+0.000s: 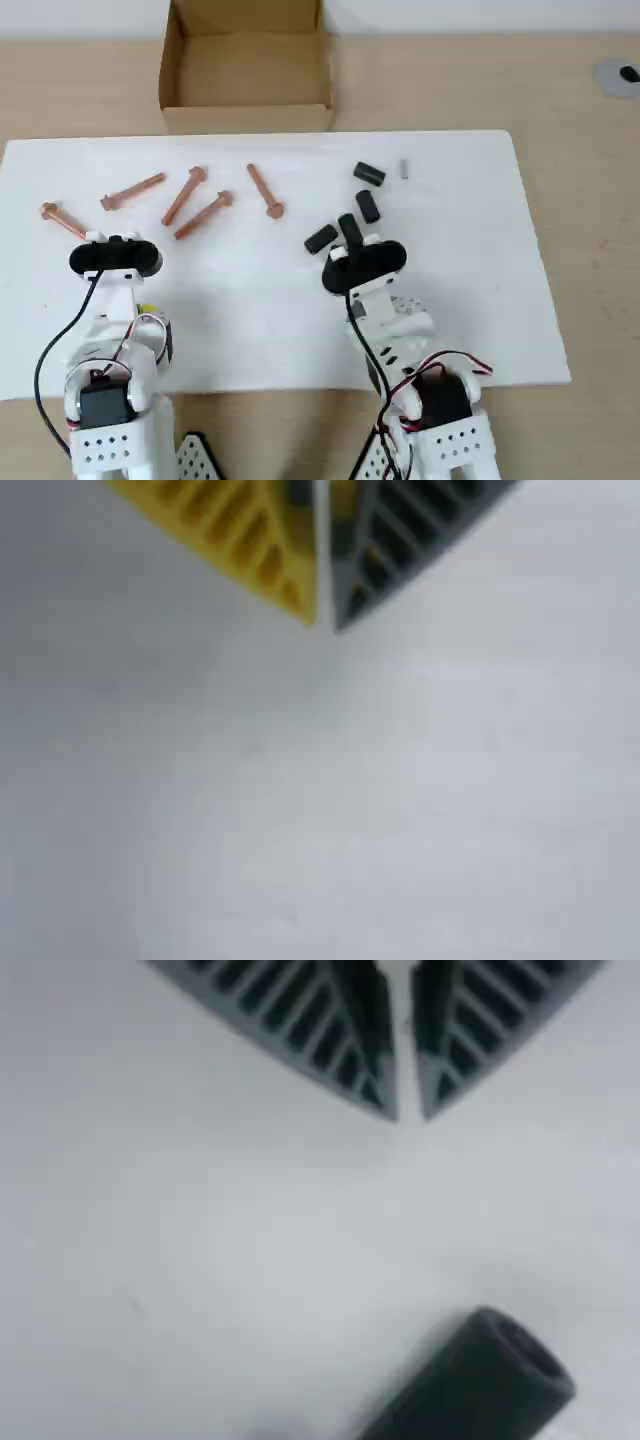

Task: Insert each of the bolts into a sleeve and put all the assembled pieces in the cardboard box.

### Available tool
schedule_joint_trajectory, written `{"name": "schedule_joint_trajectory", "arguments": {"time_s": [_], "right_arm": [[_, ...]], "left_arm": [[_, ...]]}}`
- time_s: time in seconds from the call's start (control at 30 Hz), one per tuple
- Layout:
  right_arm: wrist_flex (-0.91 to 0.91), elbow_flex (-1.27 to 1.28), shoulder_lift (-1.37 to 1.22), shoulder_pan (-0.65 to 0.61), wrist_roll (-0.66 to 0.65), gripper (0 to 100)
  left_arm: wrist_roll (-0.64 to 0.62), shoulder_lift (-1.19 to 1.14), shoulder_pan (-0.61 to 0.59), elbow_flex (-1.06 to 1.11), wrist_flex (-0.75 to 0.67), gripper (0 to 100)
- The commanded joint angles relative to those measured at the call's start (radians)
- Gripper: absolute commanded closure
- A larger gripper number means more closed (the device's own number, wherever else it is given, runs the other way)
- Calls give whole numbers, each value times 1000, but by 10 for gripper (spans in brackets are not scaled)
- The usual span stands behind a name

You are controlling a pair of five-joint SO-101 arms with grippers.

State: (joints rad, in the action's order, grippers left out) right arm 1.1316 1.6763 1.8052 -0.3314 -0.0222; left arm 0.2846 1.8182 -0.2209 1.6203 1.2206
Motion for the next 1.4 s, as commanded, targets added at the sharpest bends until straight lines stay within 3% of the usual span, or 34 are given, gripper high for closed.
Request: {"name": "schedule_joint_trajectory", "arguments": {"time_s": [0.0,0.47,0.57,0.73,0.9,1.13,1.37], "right_arm": [[-18,-2,116,8,-8,989],[-20,-50,114,7,-14,989],[-55,-122,113,2,-74,989],[-55,-170,48,2,-98,989],[-129,-280,-236,2,-100,989],[-114,-730,-955,2,-89,989],[-110,-1050,-1472,4,61,989]], "left_arm": [[3,5,-9,-5,-17,994],[-6,-15,-77,-89,15,993],[-9,-84,-132,-141,8,985],[-14,-334,-213,-264,-106,891],[-132,-717,-213,-563,-80,894],[-308,-1253,-219,-884,-9,894],[-328,-1465,-221,-1002,-9,894]]}}
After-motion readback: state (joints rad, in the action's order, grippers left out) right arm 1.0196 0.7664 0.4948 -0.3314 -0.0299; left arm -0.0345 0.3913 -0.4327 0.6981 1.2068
